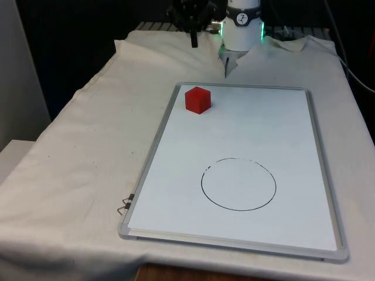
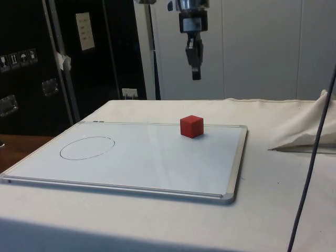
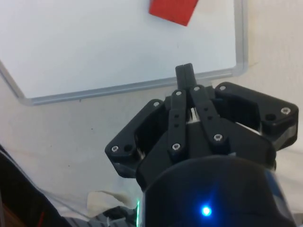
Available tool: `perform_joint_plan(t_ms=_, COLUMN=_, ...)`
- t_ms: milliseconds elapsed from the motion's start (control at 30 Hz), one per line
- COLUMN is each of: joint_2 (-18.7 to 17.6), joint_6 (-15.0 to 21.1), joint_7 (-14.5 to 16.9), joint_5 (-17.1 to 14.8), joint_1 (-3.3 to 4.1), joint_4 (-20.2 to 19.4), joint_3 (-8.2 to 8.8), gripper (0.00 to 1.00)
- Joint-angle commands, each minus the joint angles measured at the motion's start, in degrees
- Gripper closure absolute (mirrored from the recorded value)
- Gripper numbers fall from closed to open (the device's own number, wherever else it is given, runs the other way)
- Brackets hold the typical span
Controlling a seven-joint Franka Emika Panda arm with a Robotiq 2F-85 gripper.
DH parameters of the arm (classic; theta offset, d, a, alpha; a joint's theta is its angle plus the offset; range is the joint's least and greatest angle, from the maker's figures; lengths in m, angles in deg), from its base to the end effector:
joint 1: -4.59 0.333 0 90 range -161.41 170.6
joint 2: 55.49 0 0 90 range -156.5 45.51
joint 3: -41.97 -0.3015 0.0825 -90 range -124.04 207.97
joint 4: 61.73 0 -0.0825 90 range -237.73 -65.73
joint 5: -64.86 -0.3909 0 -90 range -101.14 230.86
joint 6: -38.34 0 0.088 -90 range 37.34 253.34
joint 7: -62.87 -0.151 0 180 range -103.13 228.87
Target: Push the cube into the marked area.
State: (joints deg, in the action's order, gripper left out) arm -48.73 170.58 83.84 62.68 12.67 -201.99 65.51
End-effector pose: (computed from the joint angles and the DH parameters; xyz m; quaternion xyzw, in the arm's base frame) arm 0.4554 -0.1198 0.2756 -0.9985 -0.0367 0.0037 0.0406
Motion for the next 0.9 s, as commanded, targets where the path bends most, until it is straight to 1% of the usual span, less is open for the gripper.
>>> perform_joint_plan(t_ms=0, joint_2=-0.11, joint_6=0.23, joint_7=0.52, joint_5=0.0, joint_1=-0.06, joint_4=-0.23, joint_3=0.29, gripper=1.0)
perform_joint_plan(t_ms=33, joint_2=-0.11, joint_6=1.2, joint_7=1.09, joint_5=0.0, joint_1=-0.17, joint_4=-0.86, joint_3=0.46, gripper=1.0)
perform_joint_plan(t_ms=167, joint_2=-0.8, joint_6=2.64, joint_7=3.21, joint_5=0.11, joint_1=-0.29, joint_4=-2.41, joint_3=1.55, gripper=1.0)
perform_joint_plan(t_ms=267, joint_2=-1.32, joint_6=3.55, joint_7=4.41, joint_5=0.06, joint_1=-0.34, joint_4=-3.27, joint_3=2.06, gripper=1.0)
perform_joint_plan(t_ms=300, joint_2=-1.2, joint_6=2.69, joint_7=4.01, joint_5=0.0, joint_1=-0.23, joint_4=-2.86, joint_3=1.95, gripper=1.0)
perform_joint_plan(t_ms=333, joint_2=-1.43, joint_6=4.01, joint_7=4.76, joint_5=0.06, joint_1=-0.34, joint_4=-3.61, joint_3=2.23, gripper=1.0)
perform_joint_plan(t_ms=400, joint_2=-1.83, joint_6=5.39, joint_7=5.67, joint_5=0.11, joint_1=-0.34, joint_4=-4.7, joint_3=2.58, gripper=1.0)
perform_joint_plan(t_ms=467, joint_2=-2.12, joint_6=5.96, joint_7=5.84, joint_5=0.0, joint_1=-0.29, joint_4=-4.98, joint_3=2.64, gripper=1.0)
perform_joint_plan(t_ms=500, joint_2=-2.58, joint_6=7.22, joint_7=6.13, joint_5=-0.23, joint_1=-0.29, joint_4=-5.61, joint_3=2.75, gripper=1.0)
perform_joint_plan(t_ms=567, joint_2=-3.04, joint_6=8.59, joint_7=6.25, joint_5=-0.29, joint_1=-0.23, joint_4=-6.3, joint_3=2.75, gripper=1.0)
perform_joint_plan(t_ms=600, joint_2=-2.86, joint_6=7.56, joint_7=5.9, joint_5=0.0, joint_1=-0.29, joint_4=-5.96, joint_3=2.69, gripper=1.0)
perform_joint_plan(t_ms=633, joint_2=-3.27, joint_6=9.17, joint_7=6.3, joint_5=-0.29, joint_1=-0.29, joint_4=-6.59, joint_3=2.75, gripper=1.0)
perform_joint_plan(t_ms=700, joint_2=-3.72, joint_6=10.43, joint_7=6.42, joint_5=-0.29, joint_1=-0.29, joint_4=-7.16, joint_3=2.75, gripper=1.0)
perform_joint_plan(t_ms=733, joint_2=-4.07, joint_6=11.75, joint_7=6.53, joint_5=-0.29, joint_1=-0.29, joint_4=-7.85, joint_3=2.75, gripper=1.0)
perform_joint_plan(t_ms=867, joint_2=-4.87, joint_6=14.38, joint_7=6.59, joint_5=-0.57, joint_1=-0.29, joint_4=-9.11, joint_3=2.81, gripper=1.0)
